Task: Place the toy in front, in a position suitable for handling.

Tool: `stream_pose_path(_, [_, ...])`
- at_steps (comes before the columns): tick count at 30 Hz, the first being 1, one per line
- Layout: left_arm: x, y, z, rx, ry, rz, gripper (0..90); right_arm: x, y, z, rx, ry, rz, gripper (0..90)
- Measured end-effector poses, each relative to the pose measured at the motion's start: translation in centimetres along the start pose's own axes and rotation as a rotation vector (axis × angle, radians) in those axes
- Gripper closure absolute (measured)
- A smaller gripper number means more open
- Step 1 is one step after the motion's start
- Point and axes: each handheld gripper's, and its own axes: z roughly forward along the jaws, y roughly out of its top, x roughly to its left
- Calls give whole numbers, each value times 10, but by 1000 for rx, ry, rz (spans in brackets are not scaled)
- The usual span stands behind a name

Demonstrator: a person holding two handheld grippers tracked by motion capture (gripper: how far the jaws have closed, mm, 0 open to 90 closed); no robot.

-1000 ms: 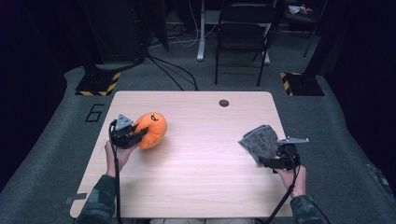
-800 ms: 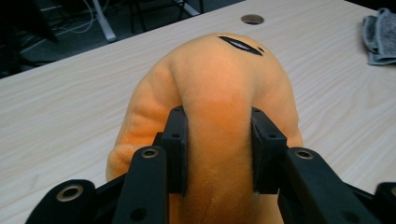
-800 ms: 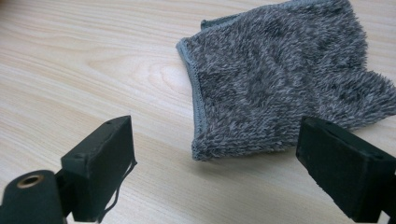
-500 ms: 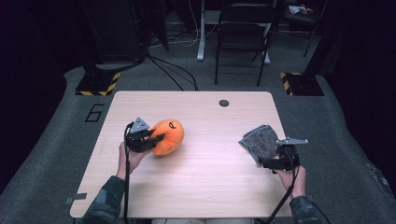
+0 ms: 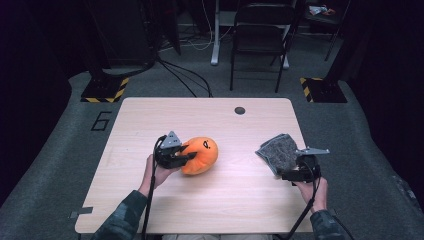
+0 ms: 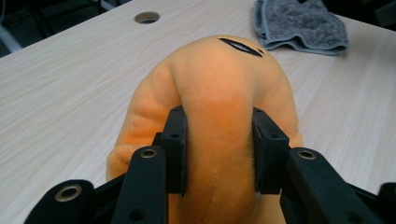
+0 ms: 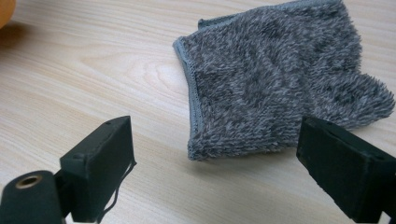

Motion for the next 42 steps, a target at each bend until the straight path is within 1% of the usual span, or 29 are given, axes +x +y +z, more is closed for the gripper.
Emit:
stream_pose_path(4, [-5,3,8,-3,-51,26,635,-1,0,1,10,-2,7,105])
stream_pose_path(7, [-9,8,15,10,-99,69,632,-1,0,2,6,2,1,102])
stream_pose_path(9, [-10,11,19,11,-119,86,630,0,0,1,9,4,6,102])
stream_pose_path(11, [-12,17,24,17,-140,103,628,-1,0,1,5,3,-5,102])
stream_pose_path(12, [-12,19,27,19,-150,114,626,0,-1,1,5,2,3,102])
stream_pose_path(13, [-13,21,29,18,-156,117,623,-1,-1,1,-2,1,-8,103])
stream_pose_path(14, [-14,22,32,14,-169,118,618,1,-1,0,2,0,11,103])
stream_pose_path(16, [-16,24,42,29,-206,142,602,0,-1,-2,-8,-4,4,103])
stream_pose_path(18, [-17,25,51,54,-226,147,578,-1,-2,-2,-22,-7,1,107])
stream_pose_path(19, [-18,24,58,63,-232,145,566,-1,-2,-2,-16,-8,8,106])
stream_pose_path(20, [-19,22,63,68,-236,143,554,-2,-3,-1,-15,-17,-5,104])
stream_pose_path(21, [-18,20,65,52,-237,131,539,-2,-5,-1,-7,-22,1,105])
stream_pose_path(22, [-17,20,65,48,-230,118,509,-2,-6,-1,-7,-24,-4,103])
stream_pose_path(23, [-16,20,63,53,-219,125,472,-1,-7,-1,-1,-28,5,96])
stream_pose_path(25, [-12,20,60,45,-205,105,377,-3,-7,-1,-3,-23,-2,83])
stream_pose_path(26, [-11,20,57,42,-190,92,322,-2,-7,0,6,-22,6,58])
stream_pose_path(27, [-11,20,56,32,-188,82,254,-3,-6,1,2,-20,-3,17])
stream_pose_path(28, [-11,20,55,28,-182,83,212,-3,-6,2,9,-16,-1,0])
stream_pose_path(29, [-12,20,52,35,-167,78,171,-3,-5,3,14,-4,-2,0])
stream_pose_path(30, [-12,19,48,26,-160,68,141,-3,-4,4,16,11,1,0])
stream_pose_path(32, [-11,18,40,17,-148,48,141,-3,-3,4,13,8,-12,0])
stream_pose_path(34, [-10,16,32,-12,-121,13,140,-2,1,3,-4,3,-32,0])
stream_pose_path(35, [-10,15,28,-16,-117,6,141,-1,2,3,-8,0,-27,0])
stream_pose_path(36, [-12,13,24,-15,-89,-1,138,-1,4,2,-14,-2,-29,0])
stream_pose_path(37, [-13,11,22,-21,-82,-9,137,0,6,1,-20,-7,-26,0])
stream_pose_path(38, [-15,8,20,-17,-78,-16,138,-2,7,2,-25,-13,-42,0])
stream_pose_path(39, [-18,5,18,-20,-61,-25,142,-1,9,2,-24,-16,-44,0])
stream_pose_path(41, [-24,-2,15,-20,-51,-29,145,-3,10,2,-27,-23,-54,0])
stream_pose_path(42, [-29,-7,14,-17,-32,-36,144,-3,10,2,-27,-26,-49,0])
